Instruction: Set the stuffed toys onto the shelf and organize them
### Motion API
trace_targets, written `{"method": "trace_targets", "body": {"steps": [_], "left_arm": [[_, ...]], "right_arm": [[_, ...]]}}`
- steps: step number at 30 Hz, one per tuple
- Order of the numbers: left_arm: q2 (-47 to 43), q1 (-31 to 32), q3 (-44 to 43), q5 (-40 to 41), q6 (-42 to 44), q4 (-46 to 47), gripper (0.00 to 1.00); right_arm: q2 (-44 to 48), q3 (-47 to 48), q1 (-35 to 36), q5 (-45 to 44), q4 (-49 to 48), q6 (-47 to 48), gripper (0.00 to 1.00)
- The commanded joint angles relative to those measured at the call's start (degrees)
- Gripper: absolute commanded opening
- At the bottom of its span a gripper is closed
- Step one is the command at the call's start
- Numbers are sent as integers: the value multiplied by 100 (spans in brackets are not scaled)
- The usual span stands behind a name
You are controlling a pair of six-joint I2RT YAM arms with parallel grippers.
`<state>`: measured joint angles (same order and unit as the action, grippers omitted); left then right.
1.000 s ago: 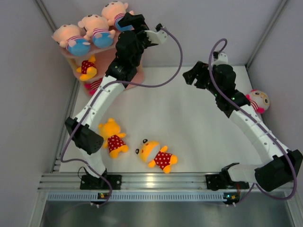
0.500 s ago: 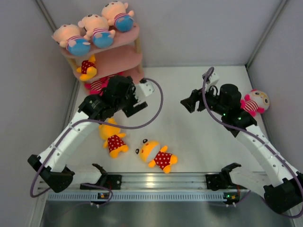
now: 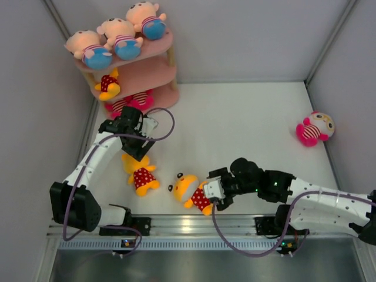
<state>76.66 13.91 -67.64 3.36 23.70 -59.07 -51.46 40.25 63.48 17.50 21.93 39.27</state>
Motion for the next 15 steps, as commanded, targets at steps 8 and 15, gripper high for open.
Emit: {"method": "trace_targets", "body": {"steps": [8,15], "left_arm": [[-801,-538,997,385,-542,493,80],[-1057,-802,1191,359,-613,581,80]], "right_arm": [[-531,-826,1412,-1363,-75,2444,78],[-1488,-1151,1430,-1284,-1278,2709,77]]}}
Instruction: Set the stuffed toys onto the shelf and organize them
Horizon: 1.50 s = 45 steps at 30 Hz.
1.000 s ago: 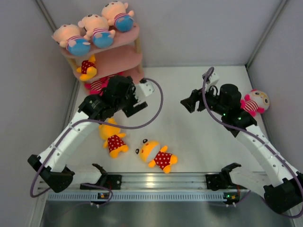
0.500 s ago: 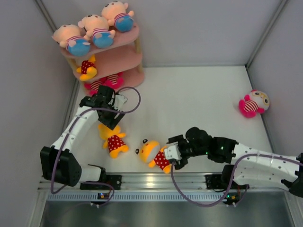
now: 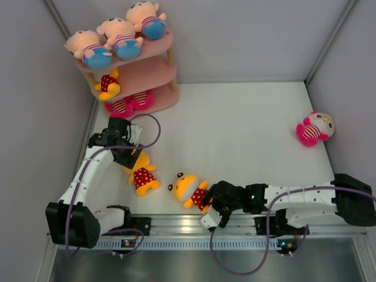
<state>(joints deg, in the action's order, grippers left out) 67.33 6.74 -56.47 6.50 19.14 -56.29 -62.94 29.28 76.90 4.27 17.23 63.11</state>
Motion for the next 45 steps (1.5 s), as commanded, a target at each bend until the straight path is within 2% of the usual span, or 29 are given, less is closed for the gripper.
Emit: {"method": "trace_targets", "body": {"steps": [1,2,5,6,8,9,12,18,21,22,24,25,27,29,35,38,41,45], "left_arm": [[-124,-120,83,61,-130,320,80],[-141,-129,92,88,-112,329,80],[-168,-156,92,62,-77,347,81],[-185,-164,92,-17,-59,338,81],[-203,-165,127,-17,-59,330,81],[-238,-173,145,35,-59,338,81],[-404,-200,276,315,-68,356,81],[-1125,-270,637,133,-25,356,80],[-1415,-279,304,-587,325,216,80],[-1494,-270,-10,-1215,476,163,80],[-1757,-270,-346,-1799,992,136,81],[-1854,-279,-687,-2576,1213,127,82],[-2101,-261,-1214,-3283,1757,154,87],[-2110,-252,-1524,-4003,1944,145,88],[-1715,-147,-1999,-4955,2323,154,95],[-1557,98,-2052,-5115,2366,145,96],[-1381,476,-2035,-4914,2385,154,98],[-942,1642,-2385,-4255,2121,154,98]], "right_arm": [[-664,-36,97,-22,-966,246,75],[-789,-27,88,-75,-1081,167,73],[-1106,25,71,-225,-1486,-264,52],[-1150,86,70,-216,-1495,-273,40],[-1247,165,62,-304,-1521,-334,29],[-1256,323,70,-391,-1530,-552,17],[-1177,936,-87,-550,-1302,-870,0],[-1273,2678,-948,-656,-749,-985,0],[-1519,3388,-1440,-471,-590,-1265,0],[-1642,3513,-1589,-471,-581,-1310,0],[-1774,3874,-1643,-532,-581,-1493,0],[-1949,4032,-1652,-585,-468,-1599,0],[-2178,4585,-1652,-568,-318,-2063,0],[-2275,4971,-1661,-507,-151,-2364,0],[-2442,5429,-1661,-24,-282,-3593,0],[-2609,5624,-1661,-23,-282,-3893,0],[-2627,5581,-1661,-23,-588,-4130,0],[-2627,5571,-1661,109,-686,-4254,0]]}}
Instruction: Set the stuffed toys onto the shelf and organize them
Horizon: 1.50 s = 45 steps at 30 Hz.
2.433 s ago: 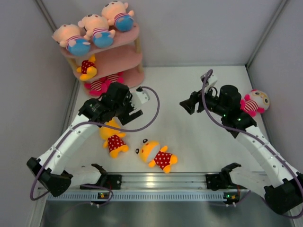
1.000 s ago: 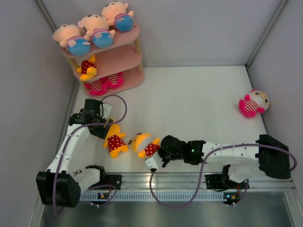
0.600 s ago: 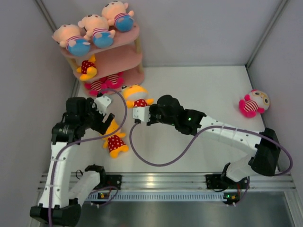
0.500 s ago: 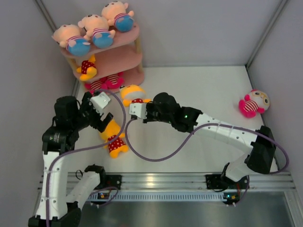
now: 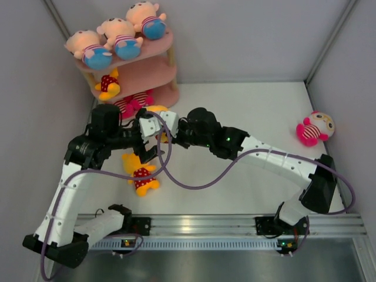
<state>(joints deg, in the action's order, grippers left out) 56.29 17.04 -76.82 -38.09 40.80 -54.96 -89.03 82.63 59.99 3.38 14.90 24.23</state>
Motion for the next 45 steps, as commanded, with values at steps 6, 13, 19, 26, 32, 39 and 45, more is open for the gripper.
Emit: {"method": "trace_targets", "body": {"steps": [6,13,19,26,32,39,45], "left_arm": [[690,1100,-606,969,-11,38,86],[725,1091,-571,811,-9,301,54],[769,1100,-475,882,-186,529,51],[813,1100,-431,925,-221,556,35],[743,1100,-378,1163,130,556,0],[690,1091,122,2814,1130,1845,0],[716,1091,229,2282,2476,2411,0]], "right_arm": [[193,70,39,216,-540,-349,0],[466,-335,39,541,-874,-296,0],[659,-511,39,822,-1129,-349,0],[817,-660,48,1043,-1446,-428,1],[1080,-941,39,675,-1437,-358,23],[1432,-1713,-136,-179,-1560,-182,53],[1766,-2215,-224,-539,-1657,-138,53]]}}
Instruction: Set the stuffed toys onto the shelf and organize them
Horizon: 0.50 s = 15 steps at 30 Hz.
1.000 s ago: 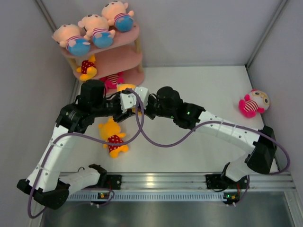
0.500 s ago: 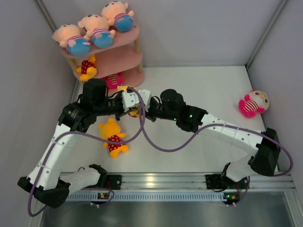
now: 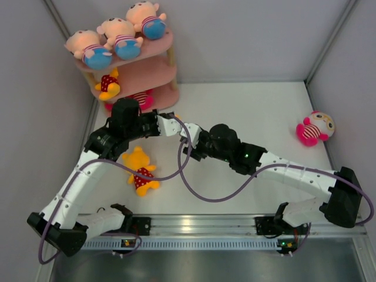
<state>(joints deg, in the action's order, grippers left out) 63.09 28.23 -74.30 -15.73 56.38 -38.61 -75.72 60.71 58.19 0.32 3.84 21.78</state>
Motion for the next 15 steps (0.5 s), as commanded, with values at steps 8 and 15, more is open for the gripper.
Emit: {"method": "trace_targets", "body": {"steps": [8,15], "left_arm": [[221,-37,390,570,2903,1801,0],[520,-414,399,220,3642,2481,0]], "right_arm": [[681,-322,-124,-585,-612,72,54],[936,-551,-361,-700,-621,37,54]]}}
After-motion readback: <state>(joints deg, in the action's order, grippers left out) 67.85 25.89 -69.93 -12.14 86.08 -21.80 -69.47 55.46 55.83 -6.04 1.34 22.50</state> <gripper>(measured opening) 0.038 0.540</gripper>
